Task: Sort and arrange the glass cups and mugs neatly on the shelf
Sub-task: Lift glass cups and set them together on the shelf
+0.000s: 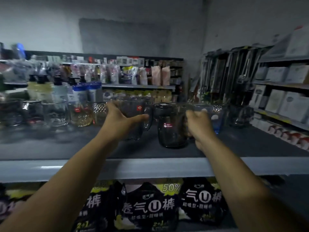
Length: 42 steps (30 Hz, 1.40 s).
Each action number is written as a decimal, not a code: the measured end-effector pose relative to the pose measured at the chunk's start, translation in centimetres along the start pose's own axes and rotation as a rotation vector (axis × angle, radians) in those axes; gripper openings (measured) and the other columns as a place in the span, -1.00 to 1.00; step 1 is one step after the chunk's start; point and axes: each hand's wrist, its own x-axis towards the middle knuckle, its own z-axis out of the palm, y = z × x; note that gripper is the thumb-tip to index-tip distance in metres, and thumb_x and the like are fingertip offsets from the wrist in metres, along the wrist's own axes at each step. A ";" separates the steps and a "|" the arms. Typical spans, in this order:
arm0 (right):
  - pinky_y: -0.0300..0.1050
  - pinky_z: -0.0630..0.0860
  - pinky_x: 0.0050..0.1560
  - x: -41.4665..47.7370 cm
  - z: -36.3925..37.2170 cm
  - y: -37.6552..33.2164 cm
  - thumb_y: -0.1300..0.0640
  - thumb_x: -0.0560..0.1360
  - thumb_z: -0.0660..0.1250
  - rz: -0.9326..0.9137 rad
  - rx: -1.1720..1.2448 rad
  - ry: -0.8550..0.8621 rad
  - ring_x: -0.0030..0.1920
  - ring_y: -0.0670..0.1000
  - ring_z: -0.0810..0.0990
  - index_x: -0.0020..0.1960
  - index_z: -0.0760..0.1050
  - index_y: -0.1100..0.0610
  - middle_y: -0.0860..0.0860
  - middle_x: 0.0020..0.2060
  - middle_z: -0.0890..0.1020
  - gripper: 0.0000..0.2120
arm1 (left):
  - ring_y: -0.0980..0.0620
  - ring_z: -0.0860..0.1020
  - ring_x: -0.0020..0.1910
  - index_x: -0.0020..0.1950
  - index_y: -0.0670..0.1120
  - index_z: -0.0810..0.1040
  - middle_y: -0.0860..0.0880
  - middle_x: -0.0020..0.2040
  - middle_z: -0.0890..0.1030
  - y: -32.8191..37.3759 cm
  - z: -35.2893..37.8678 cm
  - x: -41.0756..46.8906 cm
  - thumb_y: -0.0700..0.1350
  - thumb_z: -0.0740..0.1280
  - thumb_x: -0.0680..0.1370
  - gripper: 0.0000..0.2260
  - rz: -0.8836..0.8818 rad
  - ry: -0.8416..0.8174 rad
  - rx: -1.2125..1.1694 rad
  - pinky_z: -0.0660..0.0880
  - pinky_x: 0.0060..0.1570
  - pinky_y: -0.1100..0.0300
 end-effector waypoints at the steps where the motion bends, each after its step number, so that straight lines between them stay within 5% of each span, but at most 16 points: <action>1: -0.09 0.19 -0.34 0.3 0.3 0.3 0.17 0.62 0.17 0.003 0.008 -0.025 -0.46 0.00 0.27 -0.41 0.27 0.04 0.00 -0.49 0.31 -0.58 | 0.13 0.69 -0.08 0.36 -0.17 0.34 -0.06 0.08 0.68 0.1 0.3 -0.2 -0.06 0.68 0.32 -0.25 0.001 0.014 0.004 0.62 -0.20 0.31; 4: 0.02 0.26 -0.25 1.0 1.2 1.0 0.08 0.63 0.17 0.011 0.040 -0.079 -0.38 0.03 0.35 -0.37 0.30 0.04 0.04 -0.45 0.34 -0.62 | 0.17 0.63 -0.01 0.34 -0.12 0.23 0.03 0.08 0.60 0.1 1.1 -1.0 -0.11 0.62 0.39 -0.29 0.008 0.035 0.035 0.64 -0.02 0.26; 7: 0.07 0.30 -0.21 1.6 1.5 1.5 0.04 0.63 0.16 0.011 0.056 -0.103 -0.31 0.08 0.40 -0.30 0.34 0.05 0.06 -0.41 0.36 -0.67 | 0.00 0.64 0.13 0.38 -0.06 0.20 -0.03 0.18 0.61 -0.2 1.3 -1.2 0.02 0.65 0.30 -0.16 -0.006 -0.004 0.042 0.59 0.23 -0.06; 12: 0.05 0.41 -0.15 1.9 0.6 1.5 -0.04 0.64 0.17 -0.034 -0.117 -0.165 -0.19 0.13 0.51 -0.18 0.42 0.11 0.13 -0.24 0.50 -0.70 | -0.06 0.61 0.19 0.42 -0.03 0.16 -0.07 0.25 0.58 -0.6 1.1 -1.1 0.14 0.64 0.25 -0.07 -0.011 -0.012 0.062 0.57 0.27 -0.10; 16: -0.15 0.40 -0.10 -1.1 -1.9 -0.1 -0.01 0.62 0.29 -0.490 -0.443 0.030 -0.04 0.00 0.48 0.01 0.48 0.10 0.01 0.04 0.45 -0.83 | 0.02 0.66 0.07 0.44 -0.06 0.11 -0.03 0.17 0.62 -0.8 0.5 -1.0 0.00 0.61 0.38 -0.16 -0.015 -0.062 0.071 0.65 -0.05 0.17; 19: -0.41 0.38 -0.11 -3.8 -2.2 -1.6 -0.03 0.56 0.38 -0.718 -0.509 -0.098 -0.09 -0.18 0.44 0.09 0.49 0.01 -0.12 0.09 0.39 -0.83 | 0.10 0.65 -0.01 0.38 -0.01 0.12 -0.02 0.11 0.62 -1.0 0.0 -1.1 -0.06 0.57 0.44 -0.27 0.023 -0.066 0.103 0.59 -0.27 0.36; 25: 0.04 0.57 -0.03 -2.8 -0.2 -1.3 -0.11 0.53 0.40 -0.684 -0.710 -0.269 -0.07 -0.07 0.51 0.03 0.49 -0.04 -0.15 -0.03 0.46 -0.82 | 0.16 0.68 -0.05 0.45 0.17 0.07 0.07 0.14 0.58 -0.9 -1.2 -2.0 -0.04 0.56 0.39 -0.17 0.109 -0.125 0.136 0.60 -0.22 0.35; 27: -0.02 0.54 -0.05 -2.0 -0.1 -0.8 -0.07 0.52 0.43 -0.652 -0.653 -0.280 -0.11 -0.13 0.49 -0.04 0.49 -0.03 -0.16 -0.08 0.43 -0.83 | 0.16 0.64 0.03 0.49 0.25 0.10 0.12 0.17 0.52 -0.5 -2.3 -2.5 -0.01 0.54 0.35 -0.14 0.180 -0.136 0.159 0.60 -0.20 0.38; 30: -0.11 0.47 -0.07 -1.3 0.2 -0.5 -0.06 0.52 0.44 -0.630 -0.648 -0.293 -0.11 -0.15 0.46 -0.04 0.48 -0.02 -0.14 -0.07 0.42 -0.83 | 0.10 0.62 0.16 0.37 0.30 0.37 0.09 0.28 0.56 -0.2 -3.9 -2.8 0.17 0.49 0.33 -0.37 0.300 -0.129 0.336 0.66 -0.02 0.20; 33: -0.07 0.51 -0.05 -0.6 0.7 -0.5 -0.06 0.54 0.41 -0.602 -0.671 -0.304 -0.09 -0.10 0.48 -0.01 0.48 0.00 -0.11 -0.04 0.42 -0.83 | 0.12 0.66 0.04 0.29 0.27 0.48 0.04 0.28 0.58 0.2 -4.4 -2.6 0.29 0.44 0.29 -0.43 0.302 -0.126 0.442 0.67 0.00 0.03; 38: 0.02 0.57 -0.03 -0.1 1.2 0.0 -0.05 0.56 0.38 -0.588 -0.690 -0.285 -0.06 -0.06 0.50 0.03 0.45 -0.02 -0.10 0.01 0.40 -0.84 | 0.16 0.66 -0.08 0.24 0.12 0.51 0.04 0.16 0.59 0.7 -3.7 -1.4 0.18 0.50 0.36 -0.51 0.340 -0.109 0.525 0.60 -0.13 0.22; 42: -0.04 0.55 -0.06 -0.1 1.2 0.5 -0.01 0.57 0.37 -0.608 -0.668 -0.257 -0.05 -0.03 0.51 0.09 0.44 -0.03 -0.11 0.04 0.40 -0.84 | 0.04 0.64 -0.07 0.16 0.08 0.48 -0.03 0.13 0.58 0.2 -2.6 -0.4 0.12 0.55 0.39 -0.57 0.363 -0.077 0.574 0.62 -0.09 0.10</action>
